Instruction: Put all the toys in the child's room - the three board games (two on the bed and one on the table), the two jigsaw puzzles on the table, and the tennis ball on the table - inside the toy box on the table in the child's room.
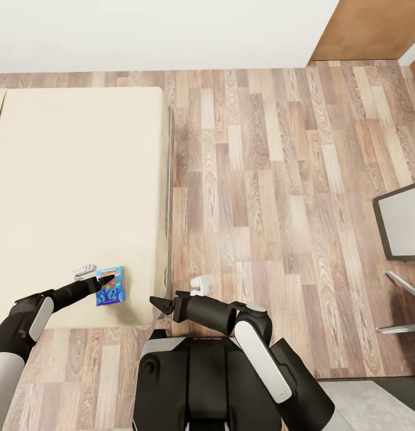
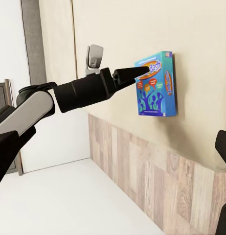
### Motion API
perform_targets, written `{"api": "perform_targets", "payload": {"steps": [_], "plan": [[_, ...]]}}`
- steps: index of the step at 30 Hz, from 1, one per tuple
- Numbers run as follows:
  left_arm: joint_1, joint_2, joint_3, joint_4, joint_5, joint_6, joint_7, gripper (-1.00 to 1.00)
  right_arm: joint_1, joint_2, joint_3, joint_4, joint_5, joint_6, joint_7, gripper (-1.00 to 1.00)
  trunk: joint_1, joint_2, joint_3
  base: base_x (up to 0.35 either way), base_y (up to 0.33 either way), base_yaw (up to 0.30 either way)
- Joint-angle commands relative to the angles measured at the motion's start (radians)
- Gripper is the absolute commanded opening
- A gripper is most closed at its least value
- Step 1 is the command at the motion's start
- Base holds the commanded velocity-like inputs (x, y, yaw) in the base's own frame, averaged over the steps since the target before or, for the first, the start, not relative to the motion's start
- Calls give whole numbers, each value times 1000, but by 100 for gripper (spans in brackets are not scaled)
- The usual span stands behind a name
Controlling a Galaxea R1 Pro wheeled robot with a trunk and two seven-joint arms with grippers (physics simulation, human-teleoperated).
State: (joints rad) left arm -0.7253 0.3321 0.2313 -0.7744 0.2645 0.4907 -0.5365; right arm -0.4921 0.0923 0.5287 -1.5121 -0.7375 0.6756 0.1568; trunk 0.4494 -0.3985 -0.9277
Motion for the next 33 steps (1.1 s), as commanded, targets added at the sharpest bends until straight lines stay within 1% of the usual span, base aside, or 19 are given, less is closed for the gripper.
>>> {"api": "perform_targets", "payload": {"steps": [1,16,26,33], "plan": [[0,0,2,0,6,8,-2,100,0,1,-1,0,1,4,3,100,1,-2,-1,0,2,0],[0,-1,1,0,6,8,-2,100,0,1,-1,0,1,4,3,100,1,-2,-1,0,0,-6],[0,-1,2,0,7,8,-2,100,0,0,-1,0,1,5,3,100,1,-2,4,0,0,-122],[0,1,2,0,7,8,-2,100,0,0,-1,0,1,5,3,100,1,-2,6,0,0,-41]]}}
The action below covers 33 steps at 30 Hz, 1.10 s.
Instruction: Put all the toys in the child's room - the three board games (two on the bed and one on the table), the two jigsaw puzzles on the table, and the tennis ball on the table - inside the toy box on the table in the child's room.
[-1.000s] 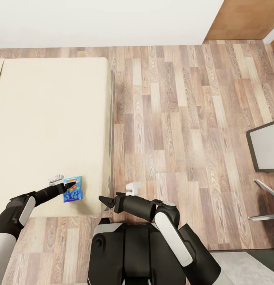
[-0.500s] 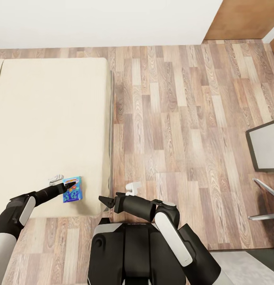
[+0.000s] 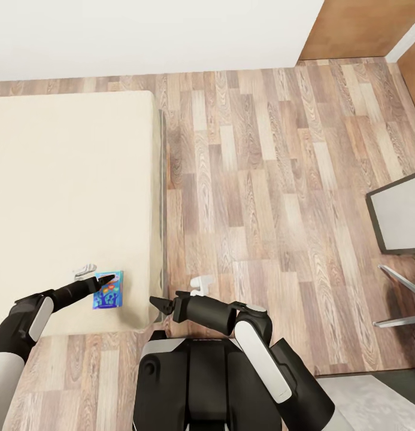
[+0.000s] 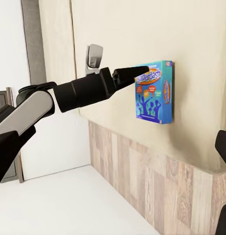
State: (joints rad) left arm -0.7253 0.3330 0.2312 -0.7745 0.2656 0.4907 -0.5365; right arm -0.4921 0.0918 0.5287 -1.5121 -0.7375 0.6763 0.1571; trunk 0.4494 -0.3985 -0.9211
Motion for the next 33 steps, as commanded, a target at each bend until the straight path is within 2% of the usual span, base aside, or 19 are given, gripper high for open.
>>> {"api": "perform_targets", "payload": {"steps": [1,33], "plan": [[0,0,2,0,6,8,-2,100,0,0,-1,0,1,5,3,100,1,-2,-1,0,0,-13],[0,2,3,0,7,12,-2,100,0,0,-1,0,1,5,3,100,1,-2,-1,0,0,-1]]}}
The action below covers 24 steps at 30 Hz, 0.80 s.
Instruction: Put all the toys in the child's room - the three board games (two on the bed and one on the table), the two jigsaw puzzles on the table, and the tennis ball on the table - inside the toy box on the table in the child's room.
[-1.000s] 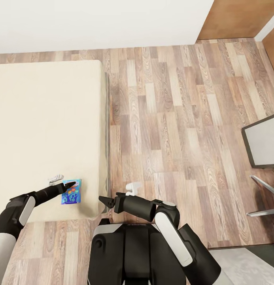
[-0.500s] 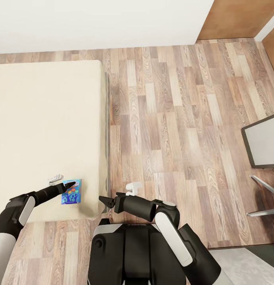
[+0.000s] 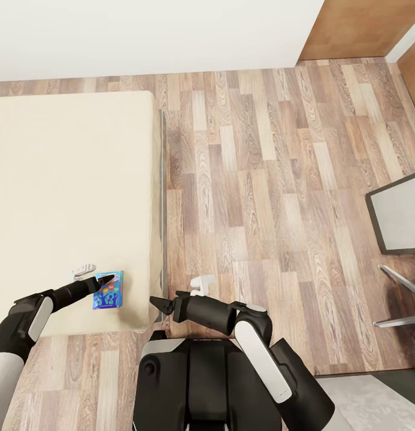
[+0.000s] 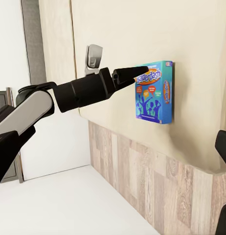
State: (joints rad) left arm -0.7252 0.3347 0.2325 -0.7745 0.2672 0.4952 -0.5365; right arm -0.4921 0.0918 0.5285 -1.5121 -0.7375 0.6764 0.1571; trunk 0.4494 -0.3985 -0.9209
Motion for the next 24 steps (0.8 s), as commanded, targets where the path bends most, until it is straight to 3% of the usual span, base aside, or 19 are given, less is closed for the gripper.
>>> {"api": "perform_targets", "payload": {"steps": [1,24], "plan": [[0,0,1,0,6,8,-2,100,0,0,-1,0,1,5,3,100,1,-2,-1,0,0,0],[1,5,3,0,8,38,-2,100,0,-2,-2,-9,1,5,4,100,1,-2,-1,0,0,0]]}}
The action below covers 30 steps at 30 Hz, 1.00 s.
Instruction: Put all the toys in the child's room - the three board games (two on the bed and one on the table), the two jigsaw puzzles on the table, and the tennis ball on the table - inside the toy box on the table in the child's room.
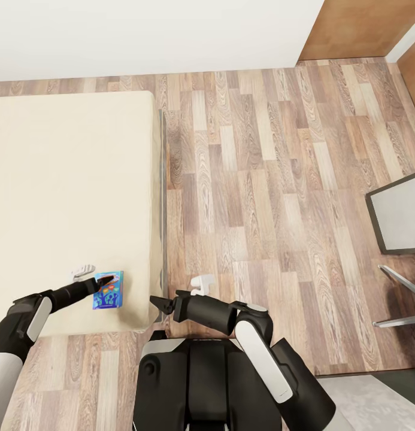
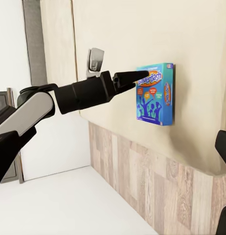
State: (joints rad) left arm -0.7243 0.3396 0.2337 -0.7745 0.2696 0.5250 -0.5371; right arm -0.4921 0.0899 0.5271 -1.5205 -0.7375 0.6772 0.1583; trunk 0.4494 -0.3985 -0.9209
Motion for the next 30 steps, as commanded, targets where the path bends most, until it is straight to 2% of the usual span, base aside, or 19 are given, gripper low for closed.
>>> {"api": "perform_targets", "payload": {"steps": [1,30], "plan": [[0,0,2,0,5,11,-2,100,0,0,-1,-2,1,4,3,100,1,-2,-1,0,0,0],[0,5,5,0,6,56,-3,100,0,-5,-11,-4,0,4,2,100,1,-2,-1,0,0,0]]}}
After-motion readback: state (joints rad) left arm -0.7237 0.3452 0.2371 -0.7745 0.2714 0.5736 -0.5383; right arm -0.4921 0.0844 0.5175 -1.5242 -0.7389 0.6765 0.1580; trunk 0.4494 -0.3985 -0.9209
